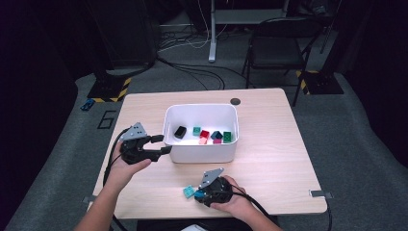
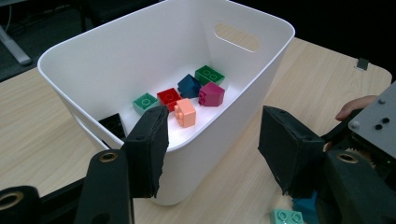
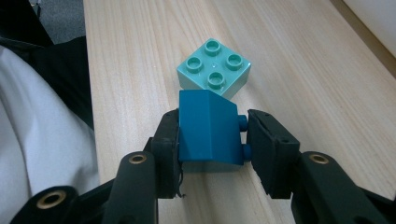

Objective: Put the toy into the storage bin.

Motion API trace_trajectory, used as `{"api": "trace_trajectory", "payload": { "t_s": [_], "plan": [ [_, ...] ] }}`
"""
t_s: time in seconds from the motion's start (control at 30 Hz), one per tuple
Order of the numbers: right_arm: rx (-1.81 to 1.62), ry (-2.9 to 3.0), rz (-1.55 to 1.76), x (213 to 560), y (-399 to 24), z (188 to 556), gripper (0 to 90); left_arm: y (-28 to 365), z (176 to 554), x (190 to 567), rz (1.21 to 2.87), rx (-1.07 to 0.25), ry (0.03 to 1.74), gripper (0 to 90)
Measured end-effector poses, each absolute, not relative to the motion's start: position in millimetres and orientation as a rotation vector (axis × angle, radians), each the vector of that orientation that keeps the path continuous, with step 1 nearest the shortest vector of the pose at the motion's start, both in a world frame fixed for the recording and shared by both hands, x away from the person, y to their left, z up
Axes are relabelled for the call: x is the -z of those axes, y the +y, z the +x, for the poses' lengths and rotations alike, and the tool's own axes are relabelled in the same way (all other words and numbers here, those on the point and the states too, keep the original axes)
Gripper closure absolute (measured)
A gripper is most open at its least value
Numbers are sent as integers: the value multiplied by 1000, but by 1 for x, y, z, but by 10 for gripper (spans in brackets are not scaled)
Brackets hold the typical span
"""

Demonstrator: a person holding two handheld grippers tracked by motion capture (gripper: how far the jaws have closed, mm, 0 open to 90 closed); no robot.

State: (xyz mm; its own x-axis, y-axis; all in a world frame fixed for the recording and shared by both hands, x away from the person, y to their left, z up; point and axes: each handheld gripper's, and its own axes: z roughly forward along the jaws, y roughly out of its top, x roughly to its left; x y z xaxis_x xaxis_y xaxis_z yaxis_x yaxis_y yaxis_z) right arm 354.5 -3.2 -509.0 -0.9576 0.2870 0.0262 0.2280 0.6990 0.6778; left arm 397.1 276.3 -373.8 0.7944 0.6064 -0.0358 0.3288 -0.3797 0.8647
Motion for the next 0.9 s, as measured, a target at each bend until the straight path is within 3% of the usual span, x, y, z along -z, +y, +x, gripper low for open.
{"api": "trace_trajectory", "payload": {
  "t_s": [0.4, 0.9],
  "plan": [
    [-1192, 2788, 500, 482, -20, 360, 566, 285, 384, 374, 2008, -375, 682, 424],
    [-1251, 2723, 570, 429, -38, 374, 566, 278, 379, 410, 2071, -312, 668, 423]
  ]
}}
